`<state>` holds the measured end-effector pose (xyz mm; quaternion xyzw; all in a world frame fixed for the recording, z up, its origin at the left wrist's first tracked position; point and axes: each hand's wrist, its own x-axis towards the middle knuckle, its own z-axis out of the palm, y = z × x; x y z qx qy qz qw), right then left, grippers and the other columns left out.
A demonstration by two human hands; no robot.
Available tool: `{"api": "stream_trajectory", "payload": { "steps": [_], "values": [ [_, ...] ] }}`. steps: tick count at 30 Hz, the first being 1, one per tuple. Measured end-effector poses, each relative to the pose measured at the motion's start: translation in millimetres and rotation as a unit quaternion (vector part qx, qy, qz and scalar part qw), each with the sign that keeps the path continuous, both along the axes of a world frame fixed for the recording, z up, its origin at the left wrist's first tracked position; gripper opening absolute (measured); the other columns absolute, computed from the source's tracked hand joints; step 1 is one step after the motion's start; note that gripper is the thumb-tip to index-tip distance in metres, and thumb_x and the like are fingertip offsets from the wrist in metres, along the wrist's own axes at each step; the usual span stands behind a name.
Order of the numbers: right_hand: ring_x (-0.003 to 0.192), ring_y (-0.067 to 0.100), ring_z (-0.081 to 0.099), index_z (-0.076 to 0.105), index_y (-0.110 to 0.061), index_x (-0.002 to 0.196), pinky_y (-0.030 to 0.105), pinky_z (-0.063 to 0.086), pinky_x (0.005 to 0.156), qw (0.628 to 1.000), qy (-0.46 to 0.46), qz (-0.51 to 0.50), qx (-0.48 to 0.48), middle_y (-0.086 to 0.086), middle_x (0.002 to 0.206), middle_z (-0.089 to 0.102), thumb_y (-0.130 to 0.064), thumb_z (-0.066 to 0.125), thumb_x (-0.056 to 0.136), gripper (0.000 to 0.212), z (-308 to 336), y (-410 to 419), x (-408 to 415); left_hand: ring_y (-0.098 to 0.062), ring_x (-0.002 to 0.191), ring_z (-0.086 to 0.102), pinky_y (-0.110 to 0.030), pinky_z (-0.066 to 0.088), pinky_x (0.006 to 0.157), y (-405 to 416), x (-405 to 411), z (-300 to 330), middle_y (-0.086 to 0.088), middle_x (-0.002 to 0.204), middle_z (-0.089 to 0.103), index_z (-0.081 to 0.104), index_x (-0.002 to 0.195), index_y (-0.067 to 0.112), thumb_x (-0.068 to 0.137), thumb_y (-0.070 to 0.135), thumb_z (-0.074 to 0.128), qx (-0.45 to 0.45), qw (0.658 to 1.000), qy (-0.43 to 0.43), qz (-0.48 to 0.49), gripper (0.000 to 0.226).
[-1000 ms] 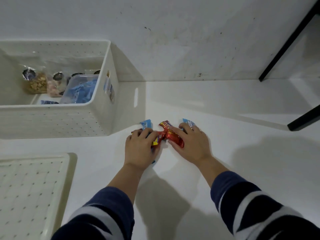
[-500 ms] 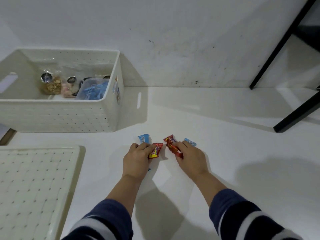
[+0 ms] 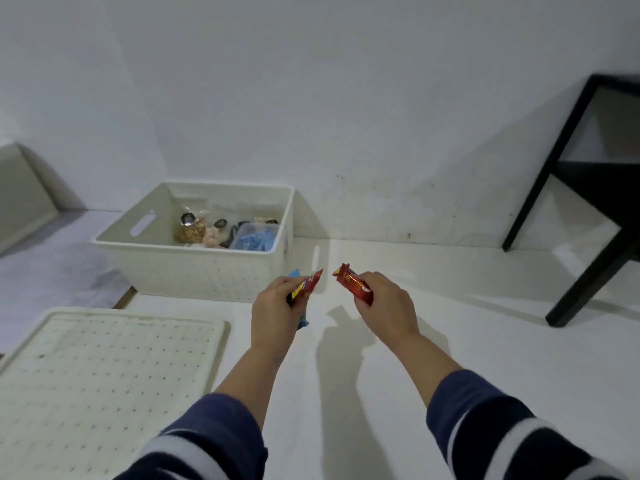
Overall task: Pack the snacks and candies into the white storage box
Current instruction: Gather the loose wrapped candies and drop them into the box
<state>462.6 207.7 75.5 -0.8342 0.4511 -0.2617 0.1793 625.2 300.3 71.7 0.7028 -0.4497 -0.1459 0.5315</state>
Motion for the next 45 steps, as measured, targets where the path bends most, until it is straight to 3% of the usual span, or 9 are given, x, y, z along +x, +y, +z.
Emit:
{"api": "stream_trajectory", "payload": {
  "steps": [7,12,16,25,28,30,34,38,45],
  "values": [
    [0.073,0.018,0.058,0.063,-0.019,0.1,0.02,0.037,0.055,0.994,-0.082,0.079,0.002,-0.003,0.085,0.064,-0.026,0.059,0.089,0.013,81,15,83,-0.01,0.039,0.051,-0.025,0.042,0.036,24,67,81,-0.006,0.054,0.056,0.067,0.067,0.019,0.088,0.029,0.066,-0.053,0.997,0.032,0.052,0.023],
    [0.075,0.014,0.058,0.065,-0.023,0.108,0.021,0.039,0.061,0.989,-0.088,0.12,0.009,-0.005,0.09,0.066,-0.027,0.062,0.089,0.02,100,15,166,-0.002,0.038,0.049,-0.023,0.044,0.04,27,152,106,-0.002,0.06,0.058,0.071,0.083,0.019,0.089,0.024,0.066,-0.059,0.995,0.012,0.078,0.009],
    [0.077,0.016,0.059,0.065,-0.025,0.105,0.026,0.045,0.067,0.99,-0.067,0.124,0.015,-0.006,0.089,0.067,-0.026,0.064,0.087,0.019,105,2,249,-0.001,0.041,0.053,-0.018,0.042,0.04,13,239,111,0.0,0.062,0.061,0.065,0.071,0.03,0.088,0.027,0.067,-0.052,0.995,0.002,0.09,0.017],
    [0.07,0.01,0.059,0.066,-0.023,0.097,0.027,0.047,0.064,0.985,-0.025,0.115,0.124,-0.002,0.083,0.067,-0.023,0.065,0.087,0.01,63,-31,401,-0.015,0.079,0.066,-0.029,0.052,0.073,-52,392,66,0.003,0.079,0.069,0.071,0.092,0.021,0.083,0.03,0.072,0.076,0.996,0.006,0.043,0.013],
    [0.075,0.01,0.057,0.064,-0.026,0.095,0.023,0.044,0.066,0.976,-0.013,0.112,0.187,-0.005,0.086,0.064,-0.024,0.067,0.085,0.01,42,-37,418,-0.014,0.083,0.066,-0.019,0.052,0.069,-63,412,44,0.003,0.084,0.07,0.07,0.098,0.018,0.084,0.027,0.071,0.127,0.991,0.03,-0.005,0.017],
    [0.097,0.011,0.056,0.063,-0.027,0.114,0.02,0.041,0.081,0.966,-0.006,0.118,0.231,-0.005,0.111,0.062,-0.028,0.069,0.084,0.031,32,-40,423,-0.012,0.088,0.065,-0.012,0.048,0.066,-68,415,35,0.007,0.091,0.068,0.069,0.102,0.02,0.083,0.024,0.072,0.159,0.985,0.031,-0.05,0.019],
    [0.132,0.017,0.043,0.047,-0.03,0.138,0.032,0.034,0.107,0.955,0.037,0.116,0.272,-0.003,0.147,0.043,-0.039,0.056,0.092,0.048,26,-45,429,-0.013,0.105,0.059,-0.023,0.046,0.085,-71,420,31,0.004,0.118,0.063,0.062,0.123,0.019,0.081,0.02,0.074,0.226,0.97,-0.027,-0.082,0.044],
    [0.129,0.019,0.045,0.046,-0.03,0.139,0.036,0.036,0.105,0.96,0.062,0.09,0.256,-0.001,0.145,0.047,-0.037,0.041,0.097,0.042,36,-43,428,-0.016,0.113,0.058,-0.023,0.042,0.088,-65,416,38,0.001,0.128,0.061,0.06,0.127,0.018,0.087,0.023,0.068,0.25,0.96,-0.067,-0.103,0.041],
    [0.115,0.019,0.056,0.052,-0.024,0.134,0.033,0.046,0.098,0.97,0.104,0.074,0.206,0.001,0.131,0.056,-0.033,0.049,0.095,0.04,67,-5,386,-0.016,0.121,0.054,-0.023,0.04,0.093,-25,388,60,0.002,0.131,0.059,0.062,0.123,0.02,0.091,0.026,0.062,0.241,0.959,-0.105,-0.102,0.032]
  ]
}}
